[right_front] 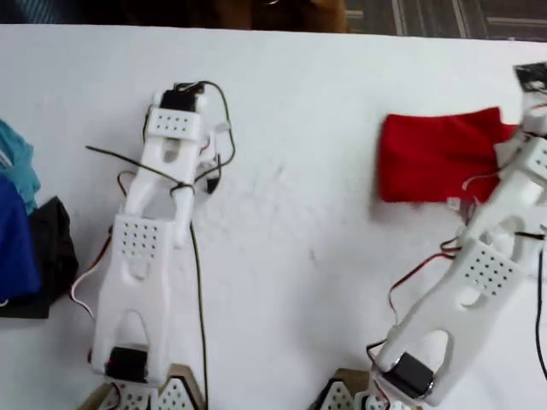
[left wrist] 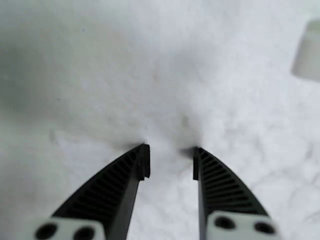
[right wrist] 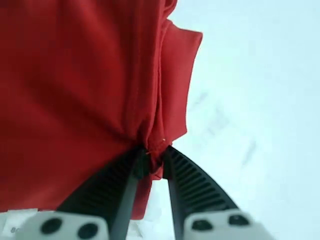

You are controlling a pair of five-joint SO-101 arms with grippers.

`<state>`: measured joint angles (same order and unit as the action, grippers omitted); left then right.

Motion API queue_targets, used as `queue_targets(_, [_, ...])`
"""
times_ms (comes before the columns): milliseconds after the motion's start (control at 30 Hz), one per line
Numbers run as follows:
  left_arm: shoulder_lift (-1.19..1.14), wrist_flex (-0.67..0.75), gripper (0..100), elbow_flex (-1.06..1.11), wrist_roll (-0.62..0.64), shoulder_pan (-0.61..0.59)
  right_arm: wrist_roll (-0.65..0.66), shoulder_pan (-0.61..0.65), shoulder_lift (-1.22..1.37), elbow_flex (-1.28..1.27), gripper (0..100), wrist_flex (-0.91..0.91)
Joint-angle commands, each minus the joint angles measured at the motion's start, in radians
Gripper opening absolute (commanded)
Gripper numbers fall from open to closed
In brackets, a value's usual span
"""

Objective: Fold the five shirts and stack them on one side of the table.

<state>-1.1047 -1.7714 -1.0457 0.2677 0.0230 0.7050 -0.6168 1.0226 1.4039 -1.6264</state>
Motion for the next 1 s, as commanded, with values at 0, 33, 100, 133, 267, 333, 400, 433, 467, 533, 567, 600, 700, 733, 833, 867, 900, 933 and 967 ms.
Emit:
queue_targets(0, [-0.005,0.008,20,-0.013,-0.008,0.041,0.009,-0.073,-0.114,0.043,1.9,-0.005])
queue_targets(33, [-0.005,0.008,20,-0.013,-0.008,0.041,0.009,-0.087,-0.120,0.043,1.9,-0.002])
queue_targets(100, [-0.005,0.008,20,-0.013,-0.008,0.041,0.011,-0.114,-0.131,0.043,1.9,-0.001])
queue_targets(133, [-0.005,0.008,20,-0.012,-0.008,0.041,0.011,-0.133,-0.136,0.043,1.9,-0.001])
queue_targets(267, [-0.005,0.006,20,-0.012,-0.008,0.041,0.011,-0.194,-0.137,0.043,1.9,-0.001])
queue_targets(333, [-0.005,0.006,20,-0.010,-0.008,0.041,0.011,-0.214,-0.134,0.043,1.9,-0.001])
queue_targets(400, [-0.005,0.003,20,-0.008,-0.008,0.041,0.011,-0.234,-0.134,0.043,1.9,-0.001])
queue_targets(433, [-0.005,0.003,20,-0.008,-0.008,0.041,0.011,-0.245,-0.134,0.043,1.9,-0.001])
queue_targets(467, [-0.005,0.003,20,-0.008,-0.008,0.041,0.011,-0.255,-0.134,0.041,1.9,-0.001])
queue_targets(533, [-0.005,0.003,20,-0.008,-0.008,0.041,0.011,-0.274,-0.133,0.034,1.9,0.001])
queue_targets(567, [-0.005,0.003,20,-0.008,-0.008,0.041,0.011,-0.285,-0.131,0.032,1.9,0.001])
queue_targets(600, [-0.005,0.002,20,-0.008,-0.008,0.041,0.011,-0.292,-0.127,0.032,1.9,0.001])
queue_targets(700, [-0.005,0.000,20,-0.008,-0.008,0.041,0.011,-0.320,-0.091,0.038,1.9,0.001])
queue_targets(733, [-0.005,0.000,20,-0.007,-0.008,0.041,0.011,-0.331,-0.074,0.035,1.9,0.001])
queue_targets(833, [-0.005,0.000,20,-0.007,-0.008,0.043,0.011,-0.343,0.004,0.043,1.9,0.001])
queue_targets(867, [-0.005,0.000,20,-0.007,-0.008,0.043,0.011,-0.343,0.025,0.043,1.9,0.001])
queue_targets(900, [-0.005,0.000,20,-0.007,-0.008,0.043,0.011,-0.343,0.044,0.044,1.9,0.001])
queue_targets(933, [-0.005,0.000,20,-0.007,-0.008,0.043,0.011,-0.341,0.058,0.044,1.9,0.001])
queue_targets(967, [-0.005,0.000,20,-0.007,-0.008,0.043,0.011,-0.338,0.070,0.041,2.0,0.001])
